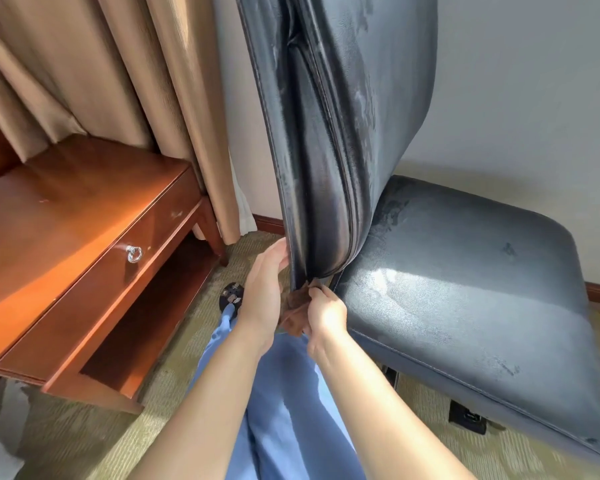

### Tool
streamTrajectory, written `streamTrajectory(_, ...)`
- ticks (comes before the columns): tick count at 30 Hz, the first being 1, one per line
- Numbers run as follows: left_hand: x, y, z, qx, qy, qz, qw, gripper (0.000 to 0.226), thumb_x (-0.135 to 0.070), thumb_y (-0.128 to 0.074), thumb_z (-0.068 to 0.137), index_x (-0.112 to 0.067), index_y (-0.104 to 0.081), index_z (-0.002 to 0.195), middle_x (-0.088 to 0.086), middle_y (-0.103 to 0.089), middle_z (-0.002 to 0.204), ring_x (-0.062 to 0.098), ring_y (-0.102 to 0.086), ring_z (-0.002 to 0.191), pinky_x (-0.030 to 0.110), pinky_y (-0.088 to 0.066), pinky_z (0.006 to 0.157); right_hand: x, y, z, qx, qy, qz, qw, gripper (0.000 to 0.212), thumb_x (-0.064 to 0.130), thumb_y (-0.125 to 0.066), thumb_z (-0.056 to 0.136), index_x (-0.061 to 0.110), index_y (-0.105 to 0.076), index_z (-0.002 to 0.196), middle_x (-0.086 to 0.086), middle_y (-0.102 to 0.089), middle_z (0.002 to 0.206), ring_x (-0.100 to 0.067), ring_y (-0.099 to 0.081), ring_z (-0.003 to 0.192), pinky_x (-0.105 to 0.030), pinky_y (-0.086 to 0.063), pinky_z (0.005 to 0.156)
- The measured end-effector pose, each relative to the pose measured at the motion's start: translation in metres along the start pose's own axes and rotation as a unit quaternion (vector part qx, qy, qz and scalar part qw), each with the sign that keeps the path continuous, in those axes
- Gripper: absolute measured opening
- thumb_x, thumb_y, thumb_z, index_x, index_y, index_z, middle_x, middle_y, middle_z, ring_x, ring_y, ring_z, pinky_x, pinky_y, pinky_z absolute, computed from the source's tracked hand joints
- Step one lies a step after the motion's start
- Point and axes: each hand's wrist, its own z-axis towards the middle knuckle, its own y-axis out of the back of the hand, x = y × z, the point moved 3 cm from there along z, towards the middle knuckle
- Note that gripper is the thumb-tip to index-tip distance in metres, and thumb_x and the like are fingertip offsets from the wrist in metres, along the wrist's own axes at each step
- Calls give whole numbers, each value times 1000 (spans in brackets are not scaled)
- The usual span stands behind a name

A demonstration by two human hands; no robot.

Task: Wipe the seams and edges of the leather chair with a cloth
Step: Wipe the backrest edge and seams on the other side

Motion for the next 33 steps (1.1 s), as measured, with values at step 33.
streamTrajectory(33, -2, -2, -8, -1, -1, 1, 1000, 33, -27, -35, 102, -21, -68, 98, -14, -73, 89, -12, -65, 77, 2, -43, 53, 1, 1, -6, -22, 304, -311, 900, 30, 34, -43, 97, 40, -57, 124, 8, -45, 106, -15, -57, 92, -26, -40, 76)
